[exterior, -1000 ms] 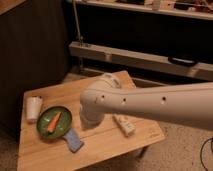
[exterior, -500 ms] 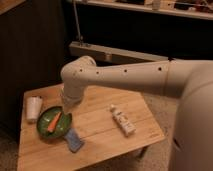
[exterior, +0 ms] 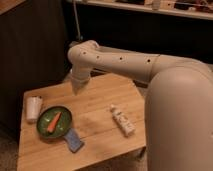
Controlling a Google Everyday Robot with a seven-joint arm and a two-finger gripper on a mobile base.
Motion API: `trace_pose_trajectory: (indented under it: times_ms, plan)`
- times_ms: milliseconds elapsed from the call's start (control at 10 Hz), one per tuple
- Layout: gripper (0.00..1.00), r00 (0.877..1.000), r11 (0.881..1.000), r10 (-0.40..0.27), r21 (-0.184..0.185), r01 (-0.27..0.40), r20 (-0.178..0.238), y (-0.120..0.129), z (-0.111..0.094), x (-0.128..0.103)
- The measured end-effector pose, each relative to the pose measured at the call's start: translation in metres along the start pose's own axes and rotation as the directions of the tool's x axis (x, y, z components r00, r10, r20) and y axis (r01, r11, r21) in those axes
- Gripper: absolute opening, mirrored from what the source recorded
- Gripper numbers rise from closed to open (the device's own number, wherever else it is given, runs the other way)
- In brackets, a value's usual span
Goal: Move the arm in a circular motion
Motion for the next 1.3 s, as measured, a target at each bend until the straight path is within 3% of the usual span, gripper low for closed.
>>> trace_pose_trajectory:
  times_ms: [300,400,600,800,1000,1100,1300]
  plan:
    - [0.00,0.991,0.996,0.086,-0.007,-0.087,-0.105,0.032,-0.028,0.042]
    - [0.00,0.980,0.990,0.134,-0.014,-0.137,-0.150,0.061,-0.045,0.059]
    - [0.00,0.963,0.981,0.184,-0.027,-0.193,-0.198,0.095,-0.062,0.075]
    - [0.00,0.930,0.959,0.260,-0.041,-0.280,-0.260,0.148,-0.084,0.092]
    - [0.00,0.897,0.934,0.326,-0.045,-0.354,-0.299,0.196,-0.101,0.095]
    - [0.00,0.873,0.914,0.371,-0.039,-0.403,-0.316,0.236,-0.113,0.086]
    - [0.00,0.862,0.902,0.403,-0.025,-0.431,-0.306,0.275,-0.121,0.067]
